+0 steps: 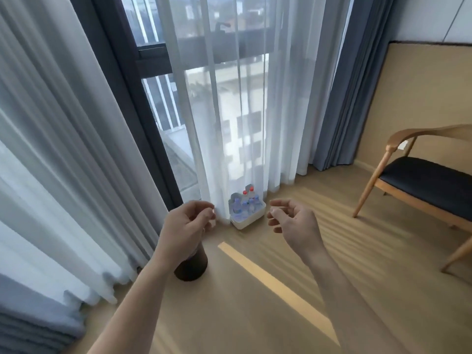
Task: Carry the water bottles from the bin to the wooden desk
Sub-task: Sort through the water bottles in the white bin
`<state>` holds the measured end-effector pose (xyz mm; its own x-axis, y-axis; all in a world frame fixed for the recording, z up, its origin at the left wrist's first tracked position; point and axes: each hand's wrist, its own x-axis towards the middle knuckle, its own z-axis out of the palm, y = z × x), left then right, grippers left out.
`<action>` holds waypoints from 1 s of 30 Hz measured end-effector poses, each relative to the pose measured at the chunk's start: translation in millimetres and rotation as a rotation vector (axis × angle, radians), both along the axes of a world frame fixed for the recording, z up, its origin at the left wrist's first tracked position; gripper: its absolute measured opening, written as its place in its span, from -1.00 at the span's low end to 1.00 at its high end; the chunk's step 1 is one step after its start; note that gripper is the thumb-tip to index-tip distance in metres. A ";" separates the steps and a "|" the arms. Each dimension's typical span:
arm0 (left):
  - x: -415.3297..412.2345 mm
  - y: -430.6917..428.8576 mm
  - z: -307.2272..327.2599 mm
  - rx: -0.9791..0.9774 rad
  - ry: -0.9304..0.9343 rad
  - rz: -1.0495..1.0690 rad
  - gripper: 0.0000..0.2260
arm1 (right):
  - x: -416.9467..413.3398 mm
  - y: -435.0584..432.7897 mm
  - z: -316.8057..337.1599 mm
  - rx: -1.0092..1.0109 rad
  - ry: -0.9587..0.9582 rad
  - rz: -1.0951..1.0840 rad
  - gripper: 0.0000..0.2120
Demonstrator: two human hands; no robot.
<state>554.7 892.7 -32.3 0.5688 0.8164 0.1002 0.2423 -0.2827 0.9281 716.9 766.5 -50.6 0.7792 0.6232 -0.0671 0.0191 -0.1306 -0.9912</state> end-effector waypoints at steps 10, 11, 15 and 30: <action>169.8 127.2 -38.5 -0.093 0.063 -0.006 -0.86 | 166.8 113.6 -26.9 -0.120 -0.006 -0.013 -0.85; 188.3 143.5 -43.9 -0.113 0.054 -0.006 -0.85 | 184.2 129.0 -30.3 -0.134 -0.010 -0.014 -0.85; 272.3 222.7 -68.7 -0.184 0.001 0.020 -0.83 | 257.0 201.0 -44.1 -0.184 -0.045 -0.007 -0.86; 483.2 441.2 -119.7 -0.370 0.124 0.195 -0.87 | 466.2 444.5 -101.3 -0.342 0.074 0.181 -0.81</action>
